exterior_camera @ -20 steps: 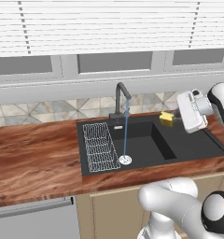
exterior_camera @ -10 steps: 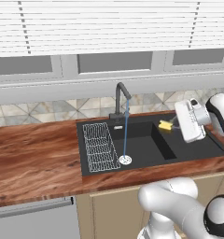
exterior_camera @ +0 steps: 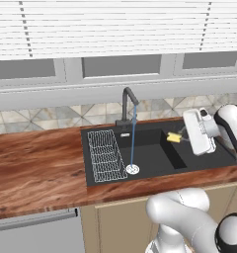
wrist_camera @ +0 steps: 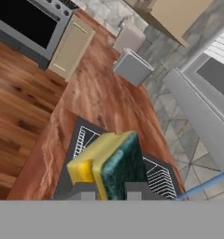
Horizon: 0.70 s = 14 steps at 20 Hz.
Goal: Soak the sponge with water for a few seconds and then drop it inside the sink.
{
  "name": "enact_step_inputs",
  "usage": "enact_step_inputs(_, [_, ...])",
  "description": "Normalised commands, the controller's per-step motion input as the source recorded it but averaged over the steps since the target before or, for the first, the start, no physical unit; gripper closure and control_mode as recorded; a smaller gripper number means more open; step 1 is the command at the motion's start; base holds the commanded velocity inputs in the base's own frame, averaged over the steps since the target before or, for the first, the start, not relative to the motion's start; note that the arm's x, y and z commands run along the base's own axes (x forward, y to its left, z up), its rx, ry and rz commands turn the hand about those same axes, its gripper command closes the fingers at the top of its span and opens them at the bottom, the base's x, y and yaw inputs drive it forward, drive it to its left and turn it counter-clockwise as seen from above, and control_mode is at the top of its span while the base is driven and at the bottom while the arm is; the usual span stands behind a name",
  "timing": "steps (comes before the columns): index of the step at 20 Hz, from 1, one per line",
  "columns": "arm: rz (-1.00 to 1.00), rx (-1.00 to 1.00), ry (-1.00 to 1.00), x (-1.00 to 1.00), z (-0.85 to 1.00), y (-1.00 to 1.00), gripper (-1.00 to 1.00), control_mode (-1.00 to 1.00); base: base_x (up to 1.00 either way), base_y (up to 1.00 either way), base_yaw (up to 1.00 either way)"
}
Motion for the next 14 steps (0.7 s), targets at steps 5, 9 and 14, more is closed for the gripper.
enact_step_inputs(5, [0.01,-0.13,0.0,0.05,-0.03,0.0,1.0,-1.0,0.0,0.0,0.0])
enact_step_inputs(9, [0.01,-0.11,-0.02,0.18,-0.24,0.06,1.0,-1.0,0.0,0.0,0.0])
enact_step_inputs(14, [0.04,-0.03,-0.09,0.3,-0.35,0.08,1.0,-1.0,0.0,0.0,0.0])
